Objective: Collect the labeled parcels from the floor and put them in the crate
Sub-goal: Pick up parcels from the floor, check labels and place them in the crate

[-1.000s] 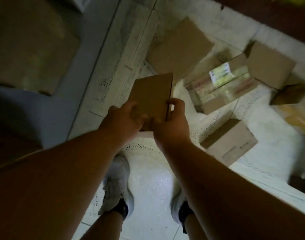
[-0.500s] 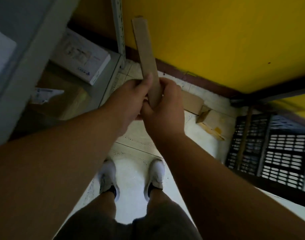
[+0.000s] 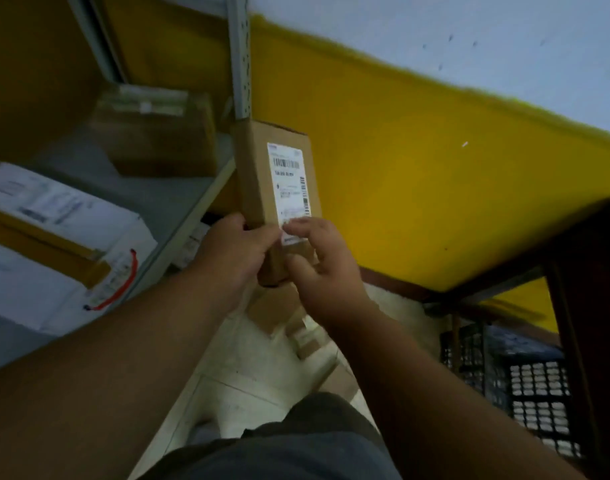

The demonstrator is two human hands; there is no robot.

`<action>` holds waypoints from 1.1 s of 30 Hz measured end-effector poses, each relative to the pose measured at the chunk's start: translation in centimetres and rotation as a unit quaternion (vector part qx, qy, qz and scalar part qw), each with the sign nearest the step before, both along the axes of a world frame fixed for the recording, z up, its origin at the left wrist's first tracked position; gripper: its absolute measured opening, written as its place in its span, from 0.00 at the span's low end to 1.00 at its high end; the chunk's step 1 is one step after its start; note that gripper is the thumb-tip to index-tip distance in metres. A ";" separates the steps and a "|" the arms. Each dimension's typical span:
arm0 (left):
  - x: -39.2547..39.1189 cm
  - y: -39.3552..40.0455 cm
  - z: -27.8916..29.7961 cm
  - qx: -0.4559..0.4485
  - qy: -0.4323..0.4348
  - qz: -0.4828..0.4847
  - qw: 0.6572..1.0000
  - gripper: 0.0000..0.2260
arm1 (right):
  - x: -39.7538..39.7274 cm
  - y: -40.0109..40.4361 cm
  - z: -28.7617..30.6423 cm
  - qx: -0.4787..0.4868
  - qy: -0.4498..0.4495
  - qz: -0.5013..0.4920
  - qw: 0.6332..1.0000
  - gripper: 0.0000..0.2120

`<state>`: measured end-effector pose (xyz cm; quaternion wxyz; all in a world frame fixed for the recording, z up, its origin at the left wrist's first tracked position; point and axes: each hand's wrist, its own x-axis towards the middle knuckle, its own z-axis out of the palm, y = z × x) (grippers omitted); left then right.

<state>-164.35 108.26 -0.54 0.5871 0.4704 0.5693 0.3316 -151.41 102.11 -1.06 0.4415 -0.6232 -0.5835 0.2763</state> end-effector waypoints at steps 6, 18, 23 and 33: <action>-0.6 -4.3 5.4 0.041 -0.035 0.125 0.991 0.13 | 1.0 2.5 5.7 0.071 -0.085 -0.006 0.994 0.26; -6.1 -29.8 8.2 0.136 0.109 0.532 0.829 0.29 | -9.5 -12.3 8.8 -0.037 0.135 0.358 0.923 0.24; -5.9 -42.2 8.8 0.168 0.194 0.616 0.745 0.34 | -12.8 -23.4 9.8 -0.008 0.131 0.462 0.877 0.23; 1.2 -79.4 8.9 0.094 0.217 0.791 0.564 0.32 | -13.4 -59.6 8.9 -0.062 0.170 0.664 0.726 0.23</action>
